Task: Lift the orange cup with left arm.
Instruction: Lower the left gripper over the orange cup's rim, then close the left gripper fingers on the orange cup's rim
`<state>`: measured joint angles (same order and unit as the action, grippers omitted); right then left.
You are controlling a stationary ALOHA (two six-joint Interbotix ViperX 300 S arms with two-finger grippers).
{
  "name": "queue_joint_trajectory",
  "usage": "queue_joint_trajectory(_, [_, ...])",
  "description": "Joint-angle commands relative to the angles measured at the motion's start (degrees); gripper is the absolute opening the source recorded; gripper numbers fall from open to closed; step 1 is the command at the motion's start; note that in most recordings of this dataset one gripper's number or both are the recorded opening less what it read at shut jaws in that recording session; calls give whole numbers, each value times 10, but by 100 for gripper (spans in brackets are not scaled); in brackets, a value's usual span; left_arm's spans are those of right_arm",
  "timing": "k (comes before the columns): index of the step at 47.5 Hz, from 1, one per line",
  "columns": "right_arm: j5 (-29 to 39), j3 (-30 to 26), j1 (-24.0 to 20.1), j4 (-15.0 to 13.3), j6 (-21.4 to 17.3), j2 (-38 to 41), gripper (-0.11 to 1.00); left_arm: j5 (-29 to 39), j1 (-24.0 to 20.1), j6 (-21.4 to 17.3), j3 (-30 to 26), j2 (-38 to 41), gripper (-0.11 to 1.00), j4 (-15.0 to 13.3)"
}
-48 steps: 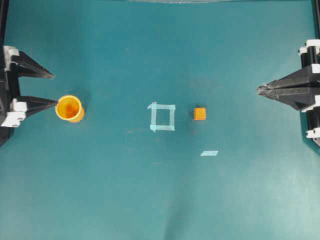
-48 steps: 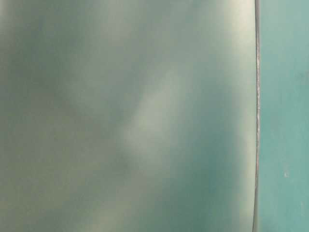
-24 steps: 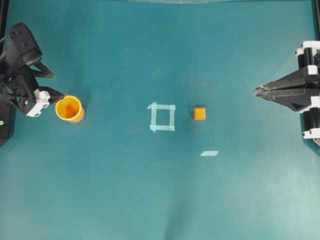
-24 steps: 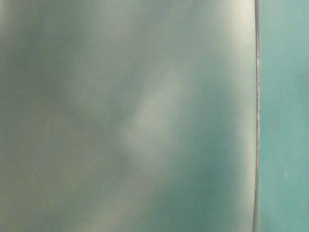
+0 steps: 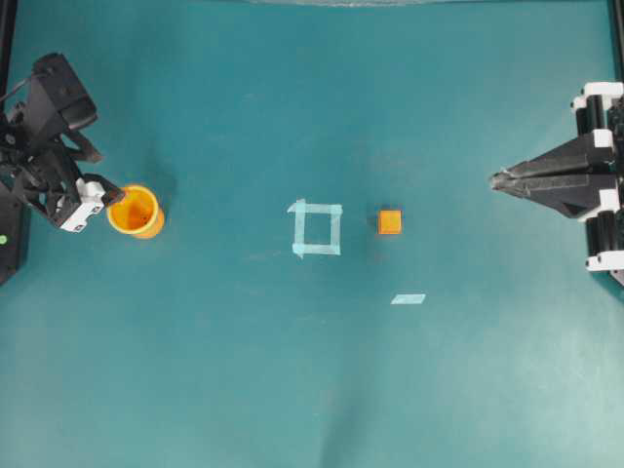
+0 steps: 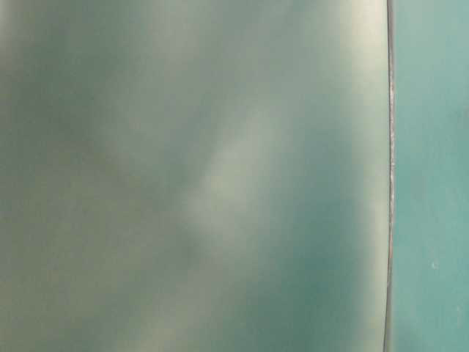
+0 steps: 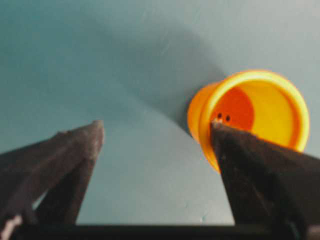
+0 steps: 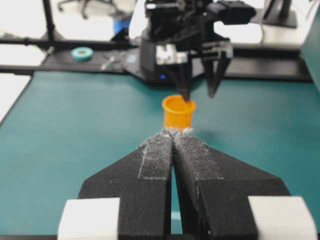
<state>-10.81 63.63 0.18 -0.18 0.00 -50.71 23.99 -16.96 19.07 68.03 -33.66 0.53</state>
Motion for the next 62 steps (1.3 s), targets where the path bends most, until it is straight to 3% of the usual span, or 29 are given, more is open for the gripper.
queue_joint_trajectory(1, [-2, -14, 0, 0, -1, 3, 0, -5, 10, 4, -1, 0, 83, 1])
queue_joint_trajectory(25, [-2, -14, 0, 0, -1, 5, 0, -30, 33, 69, 3, 35, 83, 1])
queue_joint_trajectory(36, [-2, -15, 0, 0, -1, 5, 0, -39, 34, 73, -2, 55, 80, 1])
queue_joint_trajectory(41, [-2, -15, 0, 1, -2, 6, 0, -44, 34, 73, -3, 55, 73, 1])
queue_joint_trajectory(53, [-2, -14, -1, 1, -4, 11, 0, -54, 34, 73, -4, 46, 41, 1])
queue_joint_trajectory(62, [-1, -14, -1, 1, -4, 13, 0, -57, 33, 72, -7, 24, 36, 1])
